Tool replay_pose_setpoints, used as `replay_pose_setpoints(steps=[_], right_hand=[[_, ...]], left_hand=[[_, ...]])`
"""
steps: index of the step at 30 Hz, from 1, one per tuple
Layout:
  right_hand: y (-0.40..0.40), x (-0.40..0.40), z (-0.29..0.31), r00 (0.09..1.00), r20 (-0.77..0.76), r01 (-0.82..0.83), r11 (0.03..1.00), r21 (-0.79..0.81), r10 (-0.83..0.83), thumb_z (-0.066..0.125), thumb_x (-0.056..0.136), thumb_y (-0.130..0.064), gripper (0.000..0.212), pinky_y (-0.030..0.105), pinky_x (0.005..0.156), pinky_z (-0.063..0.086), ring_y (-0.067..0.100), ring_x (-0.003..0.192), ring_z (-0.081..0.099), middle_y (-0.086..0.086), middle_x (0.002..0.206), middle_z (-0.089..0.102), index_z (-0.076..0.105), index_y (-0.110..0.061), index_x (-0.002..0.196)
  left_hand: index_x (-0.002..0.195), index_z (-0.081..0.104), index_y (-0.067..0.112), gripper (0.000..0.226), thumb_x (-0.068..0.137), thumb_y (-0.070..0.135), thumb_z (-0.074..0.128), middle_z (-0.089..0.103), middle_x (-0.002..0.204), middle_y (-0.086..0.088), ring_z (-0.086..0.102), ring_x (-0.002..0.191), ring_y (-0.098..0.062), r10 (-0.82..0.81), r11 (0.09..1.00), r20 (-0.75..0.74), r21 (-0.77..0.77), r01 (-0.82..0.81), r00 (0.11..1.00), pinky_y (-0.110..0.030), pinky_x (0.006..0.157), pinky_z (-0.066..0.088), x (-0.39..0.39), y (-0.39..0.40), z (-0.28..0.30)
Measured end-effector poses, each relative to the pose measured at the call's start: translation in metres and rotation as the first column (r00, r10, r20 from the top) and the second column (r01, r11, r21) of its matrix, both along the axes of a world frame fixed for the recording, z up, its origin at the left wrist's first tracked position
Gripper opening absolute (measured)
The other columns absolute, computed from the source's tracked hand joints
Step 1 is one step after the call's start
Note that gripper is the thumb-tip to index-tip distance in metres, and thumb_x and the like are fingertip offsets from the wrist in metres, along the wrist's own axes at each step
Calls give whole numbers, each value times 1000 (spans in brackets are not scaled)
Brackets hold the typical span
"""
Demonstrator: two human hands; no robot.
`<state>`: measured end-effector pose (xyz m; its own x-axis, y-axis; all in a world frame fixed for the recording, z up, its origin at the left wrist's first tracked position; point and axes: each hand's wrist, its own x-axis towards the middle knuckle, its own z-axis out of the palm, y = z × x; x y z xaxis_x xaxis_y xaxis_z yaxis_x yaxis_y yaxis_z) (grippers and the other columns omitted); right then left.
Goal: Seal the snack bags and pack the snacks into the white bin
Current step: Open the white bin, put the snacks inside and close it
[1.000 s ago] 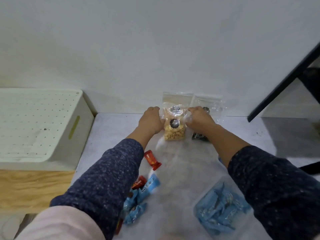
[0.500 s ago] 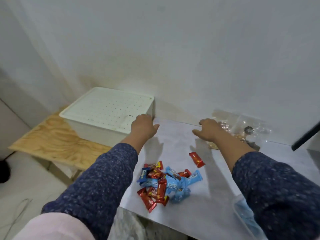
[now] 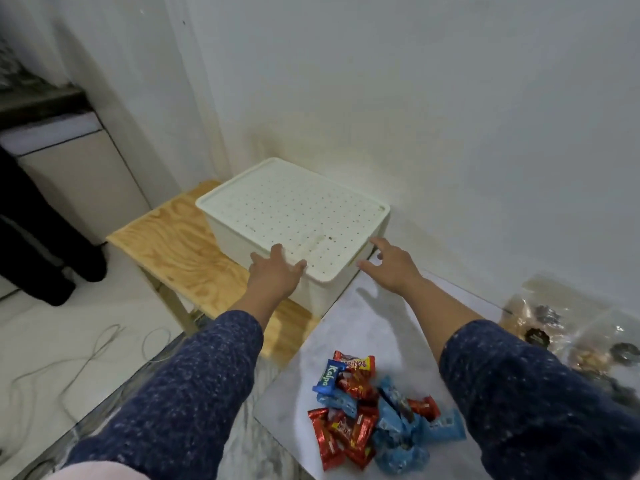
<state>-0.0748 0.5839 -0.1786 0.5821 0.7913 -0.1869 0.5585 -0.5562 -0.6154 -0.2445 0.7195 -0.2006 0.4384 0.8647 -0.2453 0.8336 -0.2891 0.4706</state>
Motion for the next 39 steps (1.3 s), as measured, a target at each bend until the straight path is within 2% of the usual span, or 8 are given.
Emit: replay_pose_setpoints(steps=[2,4,6,8,15,22,28,39], right_hand=[[19,9,-8,998,-57,14,1000,15,-13,58,88,-44,71,36,102,38,28,128,45,10,138,47,27,-22,147],[33,16,-15,995,-95,27,999,21,-24,60,85,-47,77,35,100,39,26,122,47,8,120,48,25,-20,148],[43,20,-20,991,-134,28,999,24,-24,63,83,-49,85,37,105,38,25,128,43,9,133,45,22,-17,149],[50,23,-23,983,-183,39,998,40,-31,66,81,-49,90,39,112,32,26,139,32,7,153,31,19,-15,150],[63,24,-21,958,-271,128,987,100,-97,77,74,-38,99,34,113,29,23,142,29,8,155,27,20,-9,150],[71,22,0,961,-251,147,982,116,-114,76,72,-44,100,35,113,27,24,143,27,7,155,28,22,-12,149],[75,11,17,960,-263,139,978,154,-95,77,72,-45,98,37,115,27,24,143,28,6,155,29,24,-13,148],[113,-56,66,991,-132,46,963,264,-11,76,75,-41,97,35,113,27,24,143,28,8,155,29,21,-12,150]], left_hand=[[149,10,28,76,89,61,42,-7,156,-24,32,136,-43,25,999,36,-46,-23,999,-44,100,41,4,14,-10],[150,10,28,79,88,63,43,-15,157,-20,20,143,-39,32,997,101,-68,-26,994,-43,108,34,7,25,-18],[150,12,27,81,86,64,45,-18,157,-18,13,146,-35,22,998,158,-69,-11,987,-40,113,27,8,31,-24],[150,14,28,83,84,63,49,-18,157,-15,22,144,-34,36,996,212,-84,-19,976,-38,113,27,9,33,-28],[147,23,29,83,79,55,62,-4,158,-12,44,131,-31,112,993,301,-72,-95,947,-33,104,38,12,30,-28],[146,29,26,77,80,46,63,-5,160,-10,39,135,-32,140,990,358,-27,-140,923,-33,101,39,13,28,3],[143,35,22,77,76,42,65,20,156,-8,44,131,-27,122,990,423,18,-143,898,-32,96,42,3,39,24],[146,31,23,80,77,46,65,6,159,-9,26,143,-26,136,982,515,45,-185,846,-35,112,31,-63,71,54]])
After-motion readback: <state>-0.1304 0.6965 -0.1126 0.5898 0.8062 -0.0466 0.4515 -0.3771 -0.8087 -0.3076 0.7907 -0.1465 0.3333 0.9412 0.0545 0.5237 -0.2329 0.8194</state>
